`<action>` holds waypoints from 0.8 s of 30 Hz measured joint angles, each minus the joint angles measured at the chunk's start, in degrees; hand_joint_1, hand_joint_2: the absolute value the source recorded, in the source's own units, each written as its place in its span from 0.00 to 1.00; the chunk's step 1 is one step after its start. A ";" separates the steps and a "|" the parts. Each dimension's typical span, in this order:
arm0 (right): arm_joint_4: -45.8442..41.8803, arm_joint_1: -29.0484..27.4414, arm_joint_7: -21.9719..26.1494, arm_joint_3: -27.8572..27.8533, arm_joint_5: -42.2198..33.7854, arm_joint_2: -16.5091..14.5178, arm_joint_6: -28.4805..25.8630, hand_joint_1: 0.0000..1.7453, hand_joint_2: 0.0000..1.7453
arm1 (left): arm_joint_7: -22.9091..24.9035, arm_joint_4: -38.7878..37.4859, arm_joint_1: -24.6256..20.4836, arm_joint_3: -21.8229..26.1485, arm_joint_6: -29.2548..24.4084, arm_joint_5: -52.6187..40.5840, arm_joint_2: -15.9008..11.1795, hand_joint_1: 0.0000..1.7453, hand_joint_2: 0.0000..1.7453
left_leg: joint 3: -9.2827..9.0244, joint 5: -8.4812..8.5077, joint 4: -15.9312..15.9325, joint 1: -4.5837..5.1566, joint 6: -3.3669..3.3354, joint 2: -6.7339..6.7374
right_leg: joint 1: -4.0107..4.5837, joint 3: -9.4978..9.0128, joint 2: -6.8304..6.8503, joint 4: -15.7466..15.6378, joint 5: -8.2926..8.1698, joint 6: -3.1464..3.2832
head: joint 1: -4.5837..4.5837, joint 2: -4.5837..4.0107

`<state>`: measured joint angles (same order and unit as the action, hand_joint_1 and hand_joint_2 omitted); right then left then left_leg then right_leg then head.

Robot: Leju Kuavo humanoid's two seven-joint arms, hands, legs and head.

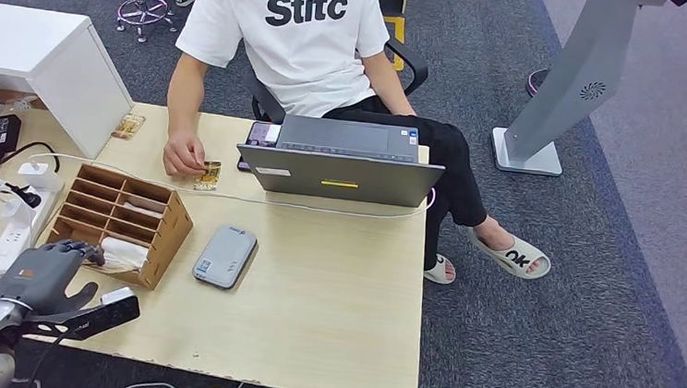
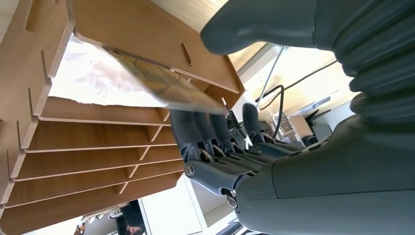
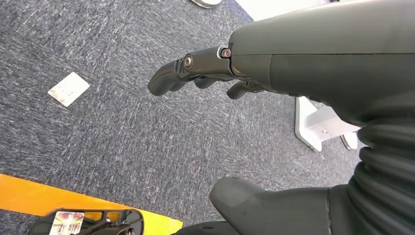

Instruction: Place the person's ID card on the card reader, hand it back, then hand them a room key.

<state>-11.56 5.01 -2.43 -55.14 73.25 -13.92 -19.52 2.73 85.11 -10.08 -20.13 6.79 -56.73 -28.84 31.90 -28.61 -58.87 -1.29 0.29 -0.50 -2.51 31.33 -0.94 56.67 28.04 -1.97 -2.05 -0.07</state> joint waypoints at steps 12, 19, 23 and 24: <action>0.00 0.01 0.15 0.28 0.44 0.00 0.05 0.00 1.00 | 0.02 -1.89 -0.52 0.33 -4.37 -4.15 2.15 0.88 1.00 | -0.02 0.00 0.00 0.01 0.00 0.01 | 0.00 -0.01 -0.01 0.00 0.00 0.00 | 0.01 0.00; 0.00 0.01 0.15 0.31 0.54 0.00 0.04 0.00 1.00 | 0.02 -2.82 -0.87 1.05 -5.35 -4.97 4.38 0.88 1.00 | -0.02 0.00 0.00 0.01 0.00 0.00 | 0.00 -0.01 0.00 0.00 0.00 0.00 | 0.01 0.00; 0.00 0.01 0.15 0.31 0.54 0.00 0.04 0.00 1.00 | 0.02 -3.26 -0.99 1.49 -5.45 -4.97 5.02 0.89 1.00 | -0.02 0.00 0.00 0.01 0.00 0.00 | 0.00 -0.01 0.00 0.00 0.00 0.00 | 0.01 0.00; 0.00 0.01 0.15 0.31 0.54 0.00 0.04 0.00 1.00 | 0.02 -3.37 -1.02 1.55 -5.47 -4.97 5.15 0.91 1.00 | -0.02 0.00 0.00 0.01 0.00 -0.01 | 0.00 -0.01 0.00 0.00 0.00 0.00 | 0.01 0.00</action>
<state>-11.56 5.02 -2.27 -54.84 73.78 -13.92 -19.47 2.75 81.74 -11.10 -18.58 1.32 -61.70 -23.69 31.88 -28.61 -58.87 -1.29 0.29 -0.51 -2.51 31.31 -0.94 56.67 28.04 -1.97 -2.04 -0.07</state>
